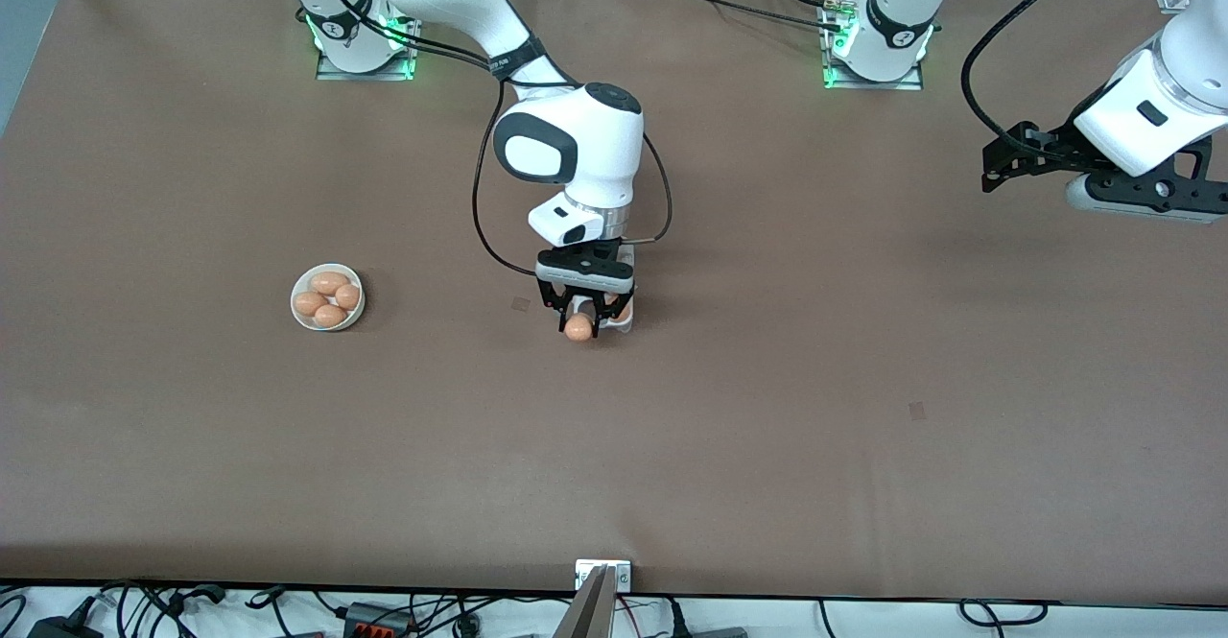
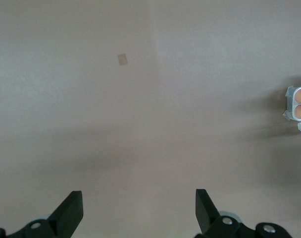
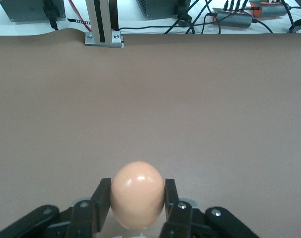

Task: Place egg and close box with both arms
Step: 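Lower the egg into the empty carton slot with the right gripper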

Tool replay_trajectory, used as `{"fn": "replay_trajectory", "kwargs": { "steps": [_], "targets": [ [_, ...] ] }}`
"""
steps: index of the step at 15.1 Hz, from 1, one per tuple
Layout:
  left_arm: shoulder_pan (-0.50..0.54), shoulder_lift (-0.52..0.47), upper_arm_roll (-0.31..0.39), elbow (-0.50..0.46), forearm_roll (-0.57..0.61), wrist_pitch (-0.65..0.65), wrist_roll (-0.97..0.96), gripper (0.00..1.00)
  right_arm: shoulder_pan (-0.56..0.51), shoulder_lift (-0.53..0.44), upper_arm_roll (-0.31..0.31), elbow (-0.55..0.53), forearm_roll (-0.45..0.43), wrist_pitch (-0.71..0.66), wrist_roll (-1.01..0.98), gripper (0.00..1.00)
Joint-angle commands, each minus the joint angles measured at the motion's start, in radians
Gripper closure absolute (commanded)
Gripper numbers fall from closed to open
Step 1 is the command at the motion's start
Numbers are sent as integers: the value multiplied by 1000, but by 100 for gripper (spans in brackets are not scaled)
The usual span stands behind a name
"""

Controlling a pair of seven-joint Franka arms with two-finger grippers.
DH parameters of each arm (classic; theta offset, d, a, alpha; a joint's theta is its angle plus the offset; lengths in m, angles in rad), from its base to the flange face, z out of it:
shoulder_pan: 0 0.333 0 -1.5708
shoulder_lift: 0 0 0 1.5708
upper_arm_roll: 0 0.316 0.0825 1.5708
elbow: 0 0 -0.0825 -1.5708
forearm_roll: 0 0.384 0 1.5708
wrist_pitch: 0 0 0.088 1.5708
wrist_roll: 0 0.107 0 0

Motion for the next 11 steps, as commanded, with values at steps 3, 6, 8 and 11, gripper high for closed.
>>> {"fn": "replay_trajectory", "kwargs": {
  "steps": [3, 6, 8, 11],
  "targets": [
    [5, 13, -5, 30, 17, -15, 4, 0, 26, 62, -13, 28, 14, -13, -8, 100],
    [-1, 13, -5, 30, 19, -14, 4, 0, 30, 77, -12, 28, 18, -13, 0, 100],
    [-1, 13, -5, 32, 19, -13, 4, 0, 38, 88, -12, 30, 45, -12, 19, 100],
    [-4, 13, -6, 32, 40, -9, 4, 0, 41, 88, -12, 30, 62, -12, 24, 100]
  ]
}}
